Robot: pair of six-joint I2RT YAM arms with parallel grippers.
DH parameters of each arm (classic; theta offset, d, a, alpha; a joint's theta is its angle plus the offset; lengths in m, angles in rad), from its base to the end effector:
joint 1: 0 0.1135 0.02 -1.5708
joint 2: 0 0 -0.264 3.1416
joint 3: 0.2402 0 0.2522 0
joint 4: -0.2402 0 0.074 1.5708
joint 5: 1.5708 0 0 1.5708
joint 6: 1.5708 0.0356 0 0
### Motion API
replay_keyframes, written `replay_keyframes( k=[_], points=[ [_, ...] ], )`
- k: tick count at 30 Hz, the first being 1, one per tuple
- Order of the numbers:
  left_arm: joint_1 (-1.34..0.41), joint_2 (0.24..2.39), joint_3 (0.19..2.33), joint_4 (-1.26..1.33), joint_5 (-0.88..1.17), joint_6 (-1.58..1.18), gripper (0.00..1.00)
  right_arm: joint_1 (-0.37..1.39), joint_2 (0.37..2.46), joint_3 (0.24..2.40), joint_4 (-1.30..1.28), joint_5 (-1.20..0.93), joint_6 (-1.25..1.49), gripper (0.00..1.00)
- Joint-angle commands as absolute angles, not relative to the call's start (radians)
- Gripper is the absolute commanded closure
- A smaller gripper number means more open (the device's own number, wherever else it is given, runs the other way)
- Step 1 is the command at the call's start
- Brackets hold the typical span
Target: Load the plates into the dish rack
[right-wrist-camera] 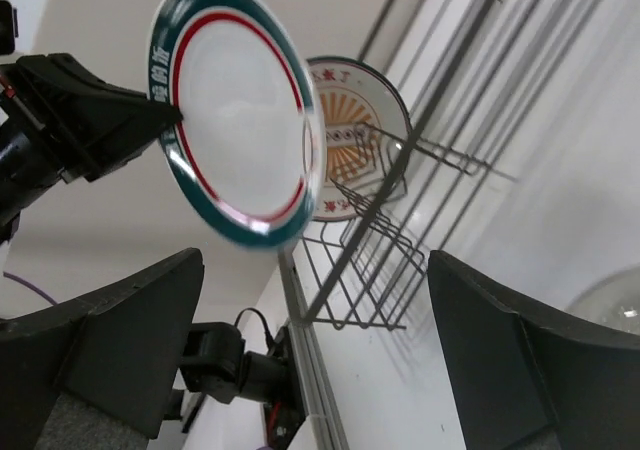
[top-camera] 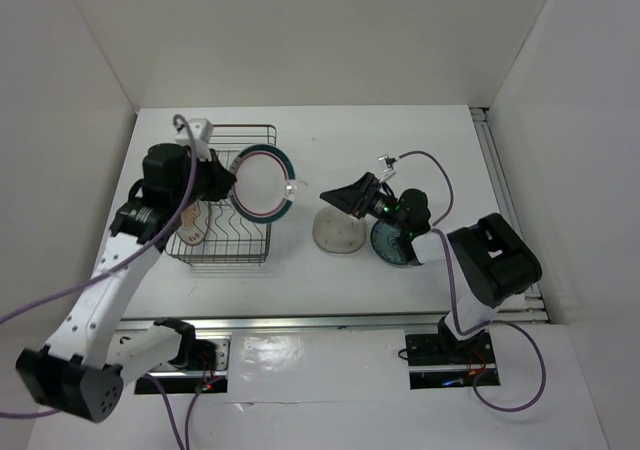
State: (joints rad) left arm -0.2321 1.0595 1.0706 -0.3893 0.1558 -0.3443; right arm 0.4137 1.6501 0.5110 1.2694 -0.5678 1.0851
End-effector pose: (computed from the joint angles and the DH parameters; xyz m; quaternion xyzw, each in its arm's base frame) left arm 0.2289 -0.0598 0.3661 -0.0026 0.8261 -0.2209 0.5185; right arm 0.2679 0.1385 0.1928 0.0098 0.6672 0.6268 0.4024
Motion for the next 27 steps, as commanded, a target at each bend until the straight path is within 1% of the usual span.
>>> replay_keyframes(
  k=[1, 2, 3, 5, 6, 7, 8, 12, 13, 19, 23, 27],
  points=[
    [-0.230, 0.924, 1.135, -0.380, -0.281, -0.304, 1.00, 0.400, 1.527, 0.502, 1.591, -0.571, 0.973, 0.00],
    [-0.230, 0.890, 1.123, -0.380, -0.355, -0.289, 1.00, 0.400, 1.476, 0.502, 1.500, -0.560, 0.944, 0.00],
    [-0.230, 0.890, 1.114, -0.393, -0.515, -0.279, 1.00, 0.400, 1.451, 0.502, 1.446, -0.560, 0.884, 0.00],
    [-0.261, 0.890, 1.105, -0.393, -0.665, -0.246, 1.00, 0.400, 1.380, 0.502, 1.288, -0.537, 0.826, 0.00],
    [-0.285, 0.890, 1.088, -0.393, -0.755, -0.220, 1.00, 0.400, 1.361, 0.502, 1.252, -0.537, 0.778, 0.00],
    [-0.285, 0.890, 1.072, -0.382, -0.774, -0.198, 1.00, 0.400, 1.342, 0.502, 1.220, -0.537, 0.760, 0.00],
    [-0.285, 0.890, 1.054, -0.335, -0.787, -0.178, 1.00, 0.400, 1.329, 0.502, 1.168, -0.537, 0.746, 0.00],
    [-0.285, 0.890, 1.015, -0.293, -0.762, -0.111, 1.00, 0.381, 1.272, 0.502, 1.098, -0.537, 0.712, 0.00],
    [-0.285, 0.890, 0.987, -0.281, -0.744, -0.074, 1.00, 0.380, 1.272, 0.502, 1.098, -0.549, 0.712, 0.00],
    [-0.285, 0.879, 0.936, -0.256, -0.744, -0.052, 1.00, 0.336, 1.250, 0.480, 1.134, -0.584, 0.754, 0.00],
    [-0.285, 0.888, 0.927, -0.256, -0.703, -0.052, 1.00, 0.307, 1.241, 0.460, 1.143, -0.606, 0.764, 0.00],
    [-0.285, 0.922, 0.927, -0.256, -0.703, -0.052, 1.00, 0.285, 1.232, 0.451, 1.152, -0.617, 0.785, 0.00]
  ],
)
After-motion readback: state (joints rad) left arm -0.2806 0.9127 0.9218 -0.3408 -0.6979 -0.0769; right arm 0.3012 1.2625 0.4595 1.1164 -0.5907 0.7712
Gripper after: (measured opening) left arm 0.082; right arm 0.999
